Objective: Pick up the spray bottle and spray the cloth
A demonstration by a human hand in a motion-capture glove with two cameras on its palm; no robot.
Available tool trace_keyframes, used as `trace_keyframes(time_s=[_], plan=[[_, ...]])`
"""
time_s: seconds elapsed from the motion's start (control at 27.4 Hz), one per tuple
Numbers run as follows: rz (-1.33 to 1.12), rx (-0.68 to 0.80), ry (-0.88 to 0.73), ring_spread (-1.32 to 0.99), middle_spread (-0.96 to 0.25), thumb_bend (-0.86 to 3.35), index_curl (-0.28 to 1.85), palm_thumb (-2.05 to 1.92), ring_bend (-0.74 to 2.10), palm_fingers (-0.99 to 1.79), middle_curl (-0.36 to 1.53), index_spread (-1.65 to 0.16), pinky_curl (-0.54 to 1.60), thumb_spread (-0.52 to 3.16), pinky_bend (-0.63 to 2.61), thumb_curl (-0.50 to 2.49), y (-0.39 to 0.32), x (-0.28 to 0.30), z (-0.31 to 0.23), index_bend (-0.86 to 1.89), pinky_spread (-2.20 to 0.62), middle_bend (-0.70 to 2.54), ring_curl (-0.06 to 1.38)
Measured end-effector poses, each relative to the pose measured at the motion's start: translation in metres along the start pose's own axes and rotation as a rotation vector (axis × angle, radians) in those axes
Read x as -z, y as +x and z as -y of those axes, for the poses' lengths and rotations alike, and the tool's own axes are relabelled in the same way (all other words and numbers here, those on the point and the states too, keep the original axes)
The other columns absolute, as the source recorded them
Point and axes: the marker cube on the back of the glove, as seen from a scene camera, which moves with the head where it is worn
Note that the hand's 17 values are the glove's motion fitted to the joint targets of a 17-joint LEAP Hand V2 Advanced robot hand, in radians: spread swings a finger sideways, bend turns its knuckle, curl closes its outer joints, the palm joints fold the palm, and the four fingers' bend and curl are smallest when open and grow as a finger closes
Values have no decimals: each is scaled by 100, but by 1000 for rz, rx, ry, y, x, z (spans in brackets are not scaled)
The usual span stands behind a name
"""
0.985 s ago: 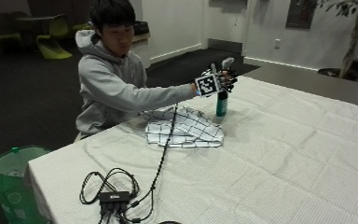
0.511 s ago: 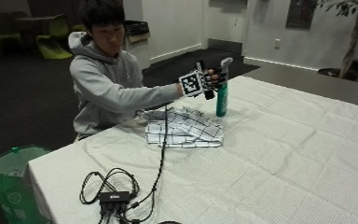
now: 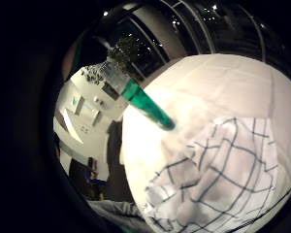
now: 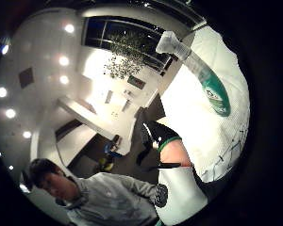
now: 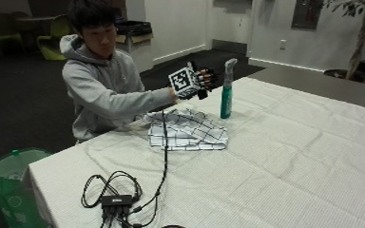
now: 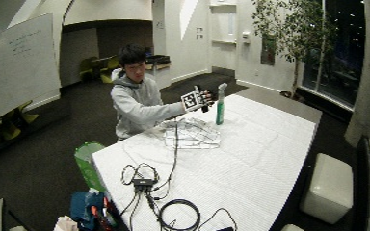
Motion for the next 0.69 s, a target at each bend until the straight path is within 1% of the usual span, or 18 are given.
trace_keyframes(time_s=[0.36,0.69], plan=[[-210,87,16,-4,-3,-3,23,66,49,41,38,-26,35,89,52,42,17,25,-37,13,12,29,34],[-321,120,0,-4,-3,-2,25,69,43,43,38,-27,34,91,46,41,34,29,-49,15,15,27,33]])
